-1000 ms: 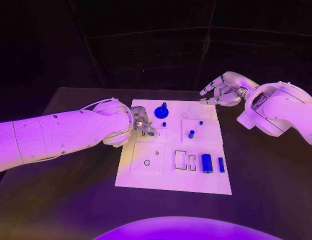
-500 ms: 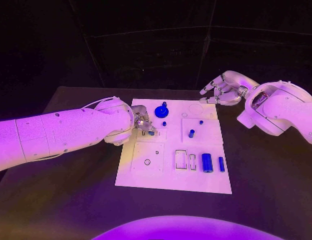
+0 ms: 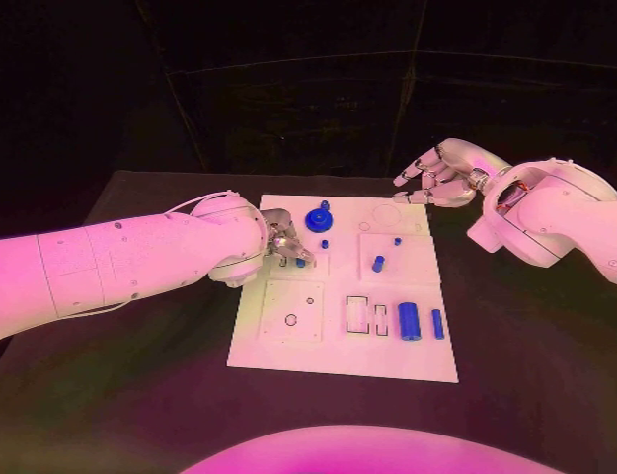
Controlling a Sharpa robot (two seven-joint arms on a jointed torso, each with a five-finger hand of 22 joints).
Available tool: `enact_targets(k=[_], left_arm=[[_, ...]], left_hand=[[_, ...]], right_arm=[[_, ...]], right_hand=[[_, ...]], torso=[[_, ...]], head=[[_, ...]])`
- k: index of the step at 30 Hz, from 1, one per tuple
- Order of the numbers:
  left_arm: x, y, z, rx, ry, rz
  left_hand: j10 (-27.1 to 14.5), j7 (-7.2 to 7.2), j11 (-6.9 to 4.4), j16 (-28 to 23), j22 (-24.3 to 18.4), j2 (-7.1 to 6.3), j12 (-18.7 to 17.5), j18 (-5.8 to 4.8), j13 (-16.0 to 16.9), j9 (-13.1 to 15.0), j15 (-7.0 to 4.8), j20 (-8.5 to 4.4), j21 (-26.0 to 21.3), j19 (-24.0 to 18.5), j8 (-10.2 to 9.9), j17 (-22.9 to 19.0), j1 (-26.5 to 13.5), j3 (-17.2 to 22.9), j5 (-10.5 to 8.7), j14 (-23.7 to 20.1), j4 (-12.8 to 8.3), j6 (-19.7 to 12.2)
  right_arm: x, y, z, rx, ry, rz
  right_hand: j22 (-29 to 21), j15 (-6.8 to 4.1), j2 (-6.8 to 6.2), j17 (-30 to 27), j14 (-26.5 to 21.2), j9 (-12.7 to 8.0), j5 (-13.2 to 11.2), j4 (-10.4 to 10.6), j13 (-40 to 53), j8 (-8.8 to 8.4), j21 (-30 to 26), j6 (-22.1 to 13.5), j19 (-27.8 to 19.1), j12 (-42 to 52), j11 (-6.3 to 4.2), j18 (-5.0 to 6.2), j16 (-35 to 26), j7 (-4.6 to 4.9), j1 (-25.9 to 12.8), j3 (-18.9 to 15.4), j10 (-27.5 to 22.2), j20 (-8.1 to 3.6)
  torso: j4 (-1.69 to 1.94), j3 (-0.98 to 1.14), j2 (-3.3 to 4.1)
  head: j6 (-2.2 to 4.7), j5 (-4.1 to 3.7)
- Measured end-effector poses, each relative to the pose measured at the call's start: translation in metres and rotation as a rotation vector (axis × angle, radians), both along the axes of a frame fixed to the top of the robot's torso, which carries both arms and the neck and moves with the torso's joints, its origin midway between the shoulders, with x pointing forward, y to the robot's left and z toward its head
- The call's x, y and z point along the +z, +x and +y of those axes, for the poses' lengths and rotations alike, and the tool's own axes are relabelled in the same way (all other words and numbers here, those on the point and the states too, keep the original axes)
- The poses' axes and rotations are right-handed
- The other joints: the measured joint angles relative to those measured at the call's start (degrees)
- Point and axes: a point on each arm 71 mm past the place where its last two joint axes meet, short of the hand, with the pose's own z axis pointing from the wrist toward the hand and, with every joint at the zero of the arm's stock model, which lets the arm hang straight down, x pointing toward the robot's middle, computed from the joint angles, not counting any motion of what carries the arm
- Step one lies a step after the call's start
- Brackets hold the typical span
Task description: Assemble the parts on the task board
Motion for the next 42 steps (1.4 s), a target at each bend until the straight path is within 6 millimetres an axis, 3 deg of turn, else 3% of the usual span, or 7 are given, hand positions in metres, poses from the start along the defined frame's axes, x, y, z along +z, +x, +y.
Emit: enact_targets(k=[10, 18, 23, 27, 39, 42], left_arm=[[-0.001, 0.002, 0.000, 0.002, 0.000, 0.008], [-0.001, 0.003, 0.000, 0.007, 0.000, 0.009], [0.000, 0.003, 0.004, 0.012, -0.001, 0.009], [0.002, 0.002, 0.008, 0.019, -0.003, 0.005], [0.032, 0.009, 0.013, 0.035, -0.046, -0.051], [0.043, 0.013, 0.015, 0.042, -0.060, -0.067]], left_hand=[[0.0, -0.01, 0.00, 0.0, 0.0, 0.14, 0.3, 0.01, 0.2, 0.0, 0.00, 0.00, 0.2, 0.0, 0.0, 0.0, -0.1, -3.0, 0.00, 0.0, 0.4, 0.2], [0.0, -0.01, 0.01, 0.0, 0.0, 0.67, 0.4, 0.03, 0.4, -0.1, 0.00, 0.00, 0.2, 0.0, 0.0, 0.0, -0.8, -9.7, 0.00, 0.0, 2.5, 0.2], [0.0, -0.23, 0.00, 0.0, 0.0, 0.30, 0.6, 0.05, 0.5, -0.2, 0.00, 0.00, 0.2, 0.0, 0.0, 0.0, -1.2, -14.4, -4.14, 0.0, 4.2, 0.4], [0.0, -0.22, 0.01, 0.0, 0.0, 0.05, 0.6, 0.06, 0.5, -0.2, -0.01, -0.19, 0.2, 0.2, 0.2, 0.0, -1.5, -18.0, -4.93, 0.0, 5.7, 0.4], [0.0, -0.22, 0.01, 0.0, 0.0, -0.05, 0.6, 0.08, 0.2, -0.2, -0.40, -0.40, 0.2, 0.0, 0.2, 0.0, -1.4, -23.2, -4.93, 0.0, 8.2, 0.4], [-1.0, -0.09, 0.18, 0.0, 0.0, 0.19, -0.6, 0.08, -0.8, -0.2, -0.40, -0.40, -0.1, 0.0, 0.2, 0.0, 0.4, -24.1, -4.93, 0.0, 8.1, 0.2]], right_arm=[[0.000, 0.000, 0.002, 0.007, 0.002, -0.004], [0.000, 0.001, 0.003, 0.011, 0.002, -0.005], [0.000, 0.001, 0.003, 0.010, 0.002, -0.006], [0.000, 0.001, 0.002, 0.009, 0.002, -0.006], [-0.001, 0.004, 0.002, 0.006, 0.001, -0.009], [-0.001, 0.005, 0.002, 0.005, 0.001, -0.009]], right_hand=[[0.0, 0.00, 0.00, 0.0, 0.0, 0.0, 0.3, 0.0, 0.0, 0.20, 0.0, 0.0, 0.0, 0.0, 0.00, 0.00, 0.0, 0.00, 0.0, 0.0, 0.0, 0.00], [0.0, 0.00, 0.00, 0.0, 0.0, 0.0, 0.7, 0.2, 0.0, 0.20, 0.0, 0.0, 0.0, 0.0, 0.00, 0.00, 0.0, 0.00, 0.0, -0.2, 0.0, 0.00], [0.0, 0.00, 0.00, 0.0, 0.0, 0.0, 0.7, 0.2, 0.0, 0.20, 0.0, 0.0, 0.0, 0.0, 0.00, 0.00, 0.0, 0.00, 0.0, -0.2, 0.0, 0.00], [0.0, 0.00, 0.00, 0.0, 0.0, 0.0, 0.7, 0.2, 0.0, 0.20, 0.0, 0.0, 0.0, 0.0, 0.00, 0.00, 0.0, 0.00, 0.0, -0.2, 0.0, 0.00], [0.0, 0.00, 0.00, 0.0, 0.0, 0.0, 0.7, 0.3, -0.1, 0.19, 0.0, 0.0, 0.0, 0.0, 0.00, 0.01, 0.0, 0.00, 0.0, -0.3, 0.0, 0.00], [0.0, 0.00, 0.00, 0.0, 0.0, 0.0, 0.7, 0.3, -0.1, 0.19, 0.0, 0.0, 0.0, 0.0, 0.00, 0.00, 0.0, 0.00, 0.0, -0.3, 0.0, 0.00]], torso=[[-0.01, -0.02, -0.01], [-0.01, -0.04, -0.01], [-0.01, -0.08, -0.02], [0.00, -0.08, -0.02], [0.03, -0.09, -0.03], [0.03, -0.09, -0.03]], head=[[-0.03, -0.11], [-0.01, -0.14], [0.07, -0.15], [0.13, -0.25], [0.27, -0.16], [0.40, -0.13]])
